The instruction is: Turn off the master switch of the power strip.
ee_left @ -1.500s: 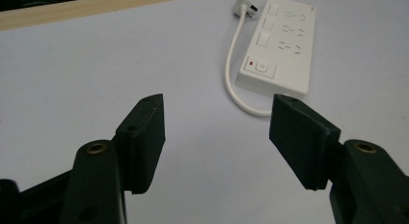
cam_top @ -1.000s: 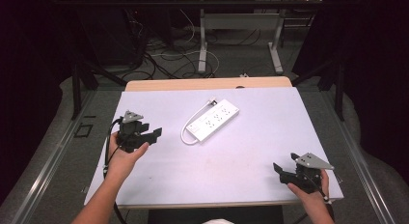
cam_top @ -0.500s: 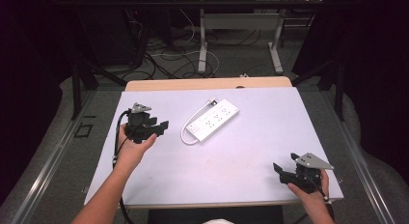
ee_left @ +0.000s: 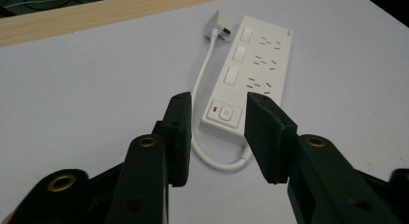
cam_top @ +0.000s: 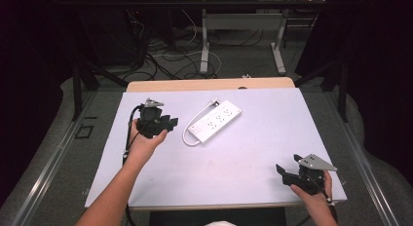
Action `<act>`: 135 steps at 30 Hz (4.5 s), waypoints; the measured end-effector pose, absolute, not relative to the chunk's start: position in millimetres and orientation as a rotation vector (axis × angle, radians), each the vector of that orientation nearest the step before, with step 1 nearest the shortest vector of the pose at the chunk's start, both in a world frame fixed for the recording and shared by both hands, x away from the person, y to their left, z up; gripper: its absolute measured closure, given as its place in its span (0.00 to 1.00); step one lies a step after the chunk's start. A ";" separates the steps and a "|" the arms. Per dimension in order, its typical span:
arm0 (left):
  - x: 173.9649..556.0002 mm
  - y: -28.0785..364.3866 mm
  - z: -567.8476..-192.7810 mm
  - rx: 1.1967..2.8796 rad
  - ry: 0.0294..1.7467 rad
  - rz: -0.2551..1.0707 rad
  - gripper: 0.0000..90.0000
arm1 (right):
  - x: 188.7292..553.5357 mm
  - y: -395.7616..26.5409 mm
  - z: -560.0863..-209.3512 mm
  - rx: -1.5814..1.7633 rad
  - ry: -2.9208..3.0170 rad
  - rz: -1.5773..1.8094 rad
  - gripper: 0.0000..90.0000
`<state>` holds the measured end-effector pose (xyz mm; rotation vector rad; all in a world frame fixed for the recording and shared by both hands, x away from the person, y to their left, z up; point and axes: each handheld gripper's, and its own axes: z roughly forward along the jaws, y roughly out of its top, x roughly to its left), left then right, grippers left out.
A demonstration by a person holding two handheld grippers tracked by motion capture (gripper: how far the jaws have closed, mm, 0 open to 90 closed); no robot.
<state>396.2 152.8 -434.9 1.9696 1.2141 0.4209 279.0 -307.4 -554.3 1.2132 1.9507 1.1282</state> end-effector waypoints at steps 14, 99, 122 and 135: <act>412.3 128.3 -436.9 1.979 1.200 0.400 0.80 | 278.9 -308.0 -554.6 1.224 1.950 1.125 0.25; 472.3 68.4 -511.1 2.254 1.349 0.326 1.00 | 281.3 -311.5 -558.6 1.235 1.971 1.148 0.25; 471.8 69.1 -514.0 2.255 1.347 0.333 1.00 | 281.8 -311.3 -559.3 1.244 1.973 1.145 0.25; 467.7 67.6 -517.1 2.263 1.336 0.367 1.00 | 281.5 -310.9 -559.2 1.245 1.970 1.149 0.25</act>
